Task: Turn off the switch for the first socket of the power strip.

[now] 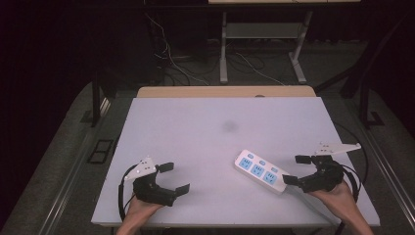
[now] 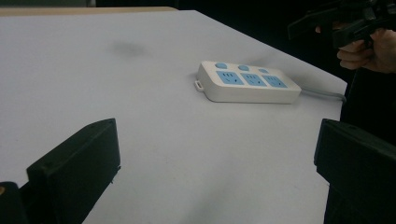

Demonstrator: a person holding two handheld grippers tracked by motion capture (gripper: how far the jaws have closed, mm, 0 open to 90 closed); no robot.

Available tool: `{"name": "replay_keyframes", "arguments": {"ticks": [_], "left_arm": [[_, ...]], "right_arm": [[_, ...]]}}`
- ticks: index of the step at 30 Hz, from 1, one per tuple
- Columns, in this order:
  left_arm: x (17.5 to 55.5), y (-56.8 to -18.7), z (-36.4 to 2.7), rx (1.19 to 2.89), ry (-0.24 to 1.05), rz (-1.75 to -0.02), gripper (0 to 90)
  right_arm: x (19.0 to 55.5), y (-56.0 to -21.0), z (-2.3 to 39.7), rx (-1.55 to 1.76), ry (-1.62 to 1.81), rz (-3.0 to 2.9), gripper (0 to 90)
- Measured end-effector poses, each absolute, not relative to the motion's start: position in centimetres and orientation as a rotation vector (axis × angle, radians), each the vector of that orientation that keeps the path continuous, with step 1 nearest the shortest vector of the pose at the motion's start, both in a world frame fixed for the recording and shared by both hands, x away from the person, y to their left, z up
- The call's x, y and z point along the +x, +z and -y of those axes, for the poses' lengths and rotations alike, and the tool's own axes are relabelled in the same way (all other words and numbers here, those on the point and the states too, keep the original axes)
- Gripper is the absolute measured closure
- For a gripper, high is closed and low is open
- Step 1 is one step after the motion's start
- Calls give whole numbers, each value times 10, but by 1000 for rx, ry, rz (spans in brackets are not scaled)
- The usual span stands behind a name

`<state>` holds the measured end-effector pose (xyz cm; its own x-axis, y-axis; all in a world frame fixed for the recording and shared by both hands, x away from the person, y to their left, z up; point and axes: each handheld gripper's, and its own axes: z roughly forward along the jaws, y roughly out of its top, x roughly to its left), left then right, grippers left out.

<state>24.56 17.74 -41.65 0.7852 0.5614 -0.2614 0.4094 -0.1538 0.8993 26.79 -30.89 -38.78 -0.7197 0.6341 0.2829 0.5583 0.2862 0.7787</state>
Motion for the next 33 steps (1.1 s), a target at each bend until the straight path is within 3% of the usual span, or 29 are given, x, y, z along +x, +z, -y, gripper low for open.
{"name": "replay_keyframes", "arguments": {"ticks": [33], "left_arm": [[246, -417, -178, 1777, 156, -757, 0]], "right_arm": [[306, -385, 289, 1084, 1225, -2643, 7]]}}
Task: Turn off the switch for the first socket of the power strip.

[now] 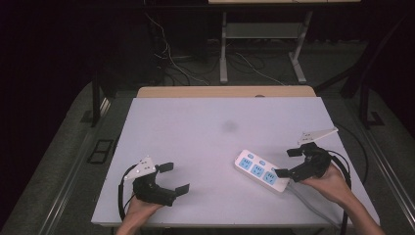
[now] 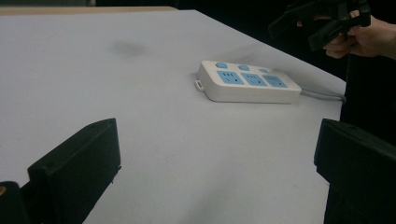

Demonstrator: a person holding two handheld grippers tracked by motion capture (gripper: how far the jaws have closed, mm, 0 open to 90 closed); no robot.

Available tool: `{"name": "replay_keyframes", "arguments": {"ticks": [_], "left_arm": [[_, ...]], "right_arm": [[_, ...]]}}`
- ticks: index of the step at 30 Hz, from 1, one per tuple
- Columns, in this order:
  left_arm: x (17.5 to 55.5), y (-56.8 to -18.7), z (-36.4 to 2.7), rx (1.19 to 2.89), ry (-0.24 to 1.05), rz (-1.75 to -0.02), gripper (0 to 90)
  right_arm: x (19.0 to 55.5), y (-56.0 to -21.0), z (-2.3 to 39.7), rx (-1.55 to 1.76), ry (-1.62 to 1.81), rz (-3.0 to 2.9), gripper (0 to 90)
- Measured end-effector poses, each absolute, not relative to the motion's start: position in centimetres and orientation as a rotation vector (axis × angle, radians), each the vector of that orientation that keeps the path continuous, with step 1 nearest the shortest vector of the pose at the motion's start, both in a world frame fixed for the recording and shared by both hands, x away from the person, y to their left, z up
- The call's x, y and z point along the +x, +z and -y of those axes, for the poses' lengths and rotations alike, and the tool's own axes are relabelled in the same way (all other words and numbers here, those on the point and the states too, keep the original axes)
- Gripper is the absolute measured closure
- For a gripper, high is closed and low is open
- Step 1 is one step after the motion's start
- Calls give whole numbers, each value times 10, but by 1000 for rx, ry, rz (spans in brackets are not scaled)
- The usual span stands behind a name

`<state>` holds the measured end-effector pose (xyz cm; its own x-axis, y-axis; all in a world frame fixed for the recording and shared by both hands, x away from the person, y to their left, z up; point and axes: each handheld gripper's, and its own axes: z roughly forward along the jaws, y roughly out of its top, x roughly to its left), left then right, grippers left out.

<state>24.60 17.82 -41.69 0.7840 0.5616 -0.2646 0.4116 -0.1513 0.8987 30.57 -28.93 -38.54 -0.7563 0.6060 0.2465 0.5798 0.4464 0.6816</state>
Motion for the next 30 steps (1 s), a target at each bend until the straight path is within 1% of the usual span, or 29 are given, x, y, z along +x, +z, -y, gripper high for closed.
{"name": "replay_keyframes", "arguments": {"ticks": [13, 14, 16, 17, 18, 19, 20, 21, 22, 23, 24, 27, 28, 29, 30], "left_arm": [[246, -418, -178, 1788, 152, -758, 0], [246, -418, -178, 1787, 153, -759, 0], [246, -418, -179, 1785, 154, -760, 0], [246, -418, -179, 1785, 154, -761, 0], [246, -418, -179, 1785, 154, -761, 0], [246, -418, -179, 1785, 154, -761, 0], [246, -418, -179, 1785, 155, -761, 0], [246, -418, -179, 1784, 155, -761, 0], [246, -418, -179, 1784, 155, -761, 0], [246, -418, -179, 1783, 156, -761, 0], [246, -418, -179, 1783, 155, -761, 0], [247, -418, -179, 1786, 154, -762, 0], [247, -418, -180, 1788, 153, -763, 0], [247, -418, -180, 1789, 153, -764, 0], [247, -418, -180, 1789, 153, -765, 0]], "right_arm": [[317, -389, 287, 1080, 1109, -2715, 16], [318, -389, 288, 1073, 1104, -2721, 71], [319, -389, 287, 1062, 1106, -2734, 89], [321, -389, 287, 1033, 1100, -2759, 156], [322, -389, 286, 1031, 1091, -2762, 182], [322, -389, 286, 1031, 1091, -2762, 182], [323, -389, 285, 1022, 1083, -2769, 226], [323, -389, 284, 1008, 1075, -2780, 251], [325, -389, 282, 995, 1066, -2789, 302], [325, -389, 282, 995, 1066, -2789, 302], [326, -388, 280, 972, 1056, -2797, 339], [327, -387, 277, 961, 1032, -2800, 398], [327, -387, 277, 961, 1032, -2800, 398], [329, -387, 276, 956, 1019, -2805, 445], [329, -387, 276, 956, 1019, -2805, 445]]}}
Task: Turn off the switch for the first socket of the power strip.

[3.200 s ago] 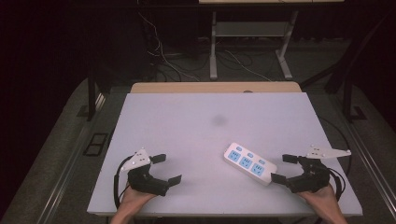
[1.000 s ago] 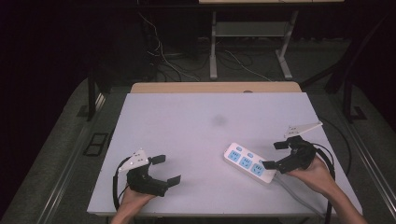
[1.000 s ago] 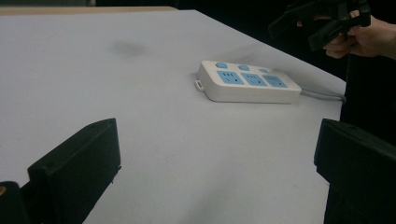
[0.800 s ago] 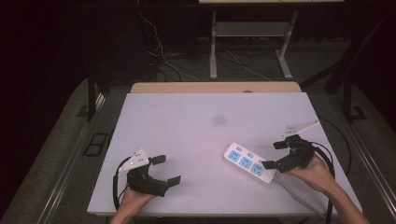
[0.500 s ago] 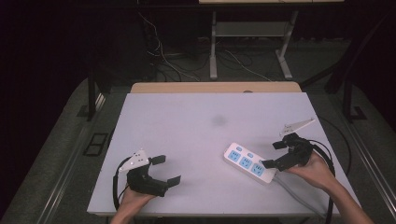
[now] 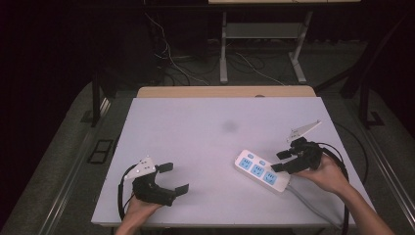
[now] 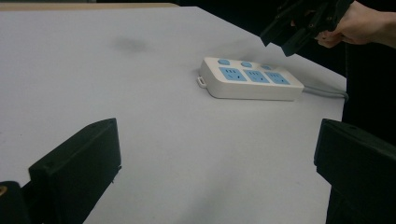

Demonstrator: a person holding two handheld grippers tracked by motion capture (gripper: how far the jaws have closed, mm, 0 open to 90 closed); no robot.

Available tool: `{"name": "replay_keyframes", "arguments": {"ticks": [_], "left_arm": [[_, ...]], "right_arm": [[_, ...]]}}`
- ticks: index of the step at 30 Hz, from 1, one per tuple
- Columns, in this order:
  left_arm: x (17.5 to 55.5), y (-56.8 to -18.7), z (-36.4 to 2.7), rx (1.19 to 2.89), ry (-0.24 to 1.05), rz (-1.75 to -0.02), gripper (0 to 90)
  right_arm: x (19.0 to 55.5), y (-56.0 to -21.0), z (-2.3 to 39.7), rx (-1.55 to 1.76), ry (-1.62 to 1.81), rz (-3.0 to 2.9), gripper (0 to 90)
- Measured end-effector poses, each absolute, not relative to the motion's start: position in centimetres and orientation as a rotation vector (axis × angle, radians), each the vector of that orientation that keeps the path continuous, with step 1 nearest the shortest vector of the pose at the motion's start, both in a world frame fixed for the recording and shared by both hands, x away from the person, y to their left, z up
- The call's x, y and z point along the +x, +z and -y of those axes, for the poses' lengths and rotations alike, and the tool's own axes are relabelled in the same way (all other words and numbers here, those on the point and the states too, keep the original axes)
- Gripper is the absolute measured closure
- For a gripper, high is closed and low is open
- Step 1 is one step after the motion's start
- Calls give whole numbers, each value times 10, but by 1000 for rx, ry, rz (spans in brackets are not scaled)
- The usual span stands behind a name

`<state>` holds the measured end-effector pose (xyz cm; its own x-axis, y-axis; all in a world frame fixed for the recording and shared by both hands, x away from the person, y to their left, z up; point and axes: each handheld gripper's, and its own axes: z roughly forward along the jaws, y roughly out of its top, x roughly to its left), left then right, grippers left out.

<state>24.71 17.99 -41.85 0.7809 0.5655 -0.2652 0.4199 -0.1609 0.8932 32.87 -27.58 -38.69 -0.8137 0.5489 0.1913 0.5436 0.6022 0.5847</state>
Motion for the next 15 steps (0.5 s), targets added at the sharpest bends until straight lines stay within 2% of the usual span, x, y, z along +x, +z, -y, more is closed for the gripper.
{"name": "replay_keyframes", "arguments": {"ticks": [5, 7, 8, 11, 12, 15], "left_arm": [[248, -419, -181, 1783, 154, -767, 0], [248, -419, -181, 1783, 153, -768, 0], [248, -419, -181, 1782, 150, -768, 0], [248, -419, -181, 1782, 150, -769, 0], [248, -419, -181, 1780, 150, -770, 0], [248, -419, -181, 1781, 151, -769, 0]], "right_arm": [[331, -389, 275, 954, 998, -2819, 591], [331, -389, 275, 950, 997, -2818, 619], [331, -389, 276, 946, 1003, -2821, 673], [331, -389, 276, 946, 1009, -2823, 752], [331, -389, 276, 946, 1009, -2823, 752], [332, -390, 276, 949, 1004, -2840, 834]]}}
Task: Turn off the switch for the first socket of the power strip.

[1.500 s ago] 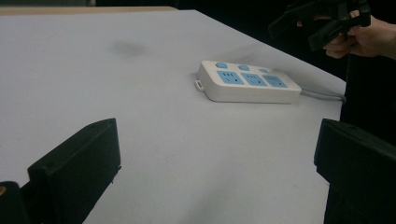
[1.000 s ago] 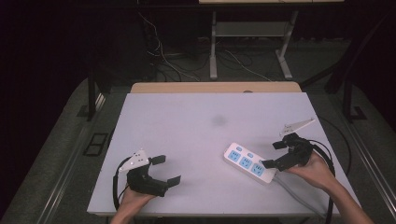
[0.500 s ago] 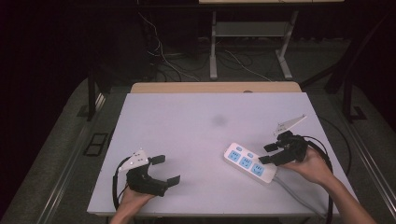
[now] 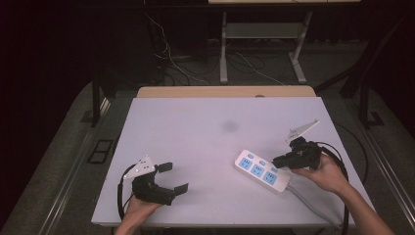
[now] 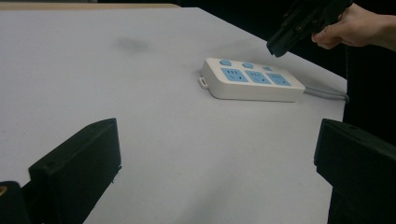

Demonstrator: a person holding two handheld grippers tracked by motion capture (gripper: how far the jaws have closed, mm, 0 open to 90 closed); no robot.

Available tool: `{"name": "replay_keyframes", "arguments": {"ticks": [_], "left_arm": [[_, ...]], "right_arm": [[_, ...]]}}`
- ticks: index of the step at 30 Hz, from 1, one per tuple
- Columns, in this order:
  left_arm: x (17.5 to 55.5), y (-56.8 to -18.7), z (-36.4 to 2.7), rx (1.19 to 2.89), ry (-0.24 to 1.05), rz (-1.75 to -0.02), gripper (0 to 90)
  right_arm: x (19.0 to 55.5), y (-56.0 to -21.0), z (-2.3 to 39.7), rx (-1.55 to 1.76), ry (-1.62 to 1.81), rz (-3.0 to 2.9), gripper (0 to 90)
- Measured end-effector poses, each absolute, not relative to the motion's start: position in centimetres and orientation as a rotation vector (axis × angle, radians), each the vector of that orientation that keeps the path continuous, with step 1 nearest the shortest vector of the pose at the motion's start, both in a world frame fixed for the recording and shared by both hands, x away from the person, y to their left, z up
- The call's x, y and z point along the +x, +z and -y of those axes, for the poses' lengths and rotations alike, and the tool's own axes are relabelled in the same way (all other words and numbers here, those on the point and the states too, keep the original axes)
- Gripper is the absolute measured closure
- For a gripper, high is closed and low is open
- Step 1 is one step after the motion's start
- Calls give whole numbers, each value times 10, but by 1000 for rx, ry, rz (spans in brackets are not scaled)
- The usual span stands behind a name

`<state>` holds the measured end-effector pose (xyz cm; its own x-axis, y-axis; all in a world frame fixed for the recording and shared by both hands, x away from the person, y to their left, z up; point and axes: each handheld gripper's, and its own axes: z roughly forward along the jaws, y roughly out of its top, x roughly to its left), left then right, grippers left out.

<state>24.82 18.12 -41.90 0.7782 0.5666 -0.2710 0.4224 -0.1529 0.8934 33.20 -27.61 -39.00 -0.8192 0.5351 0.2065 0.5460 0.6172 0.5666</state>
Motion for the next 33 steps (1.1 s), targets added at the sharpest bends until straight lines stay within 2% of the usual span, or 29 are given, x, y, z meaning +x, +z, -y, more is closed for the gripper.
{"name": "replay_keyframes", "arguments": {"ticks": [8, 33], "left_arm": [[248, -419, -181, 1777, 151, -771, 0], [248, -419, -181, 1778, 154, -770, 0]], "right_arm": [[334, -393, 274, -923, -973, 2790, 897], [339, -408, 271, -924, -899, 2789, 897]]}}
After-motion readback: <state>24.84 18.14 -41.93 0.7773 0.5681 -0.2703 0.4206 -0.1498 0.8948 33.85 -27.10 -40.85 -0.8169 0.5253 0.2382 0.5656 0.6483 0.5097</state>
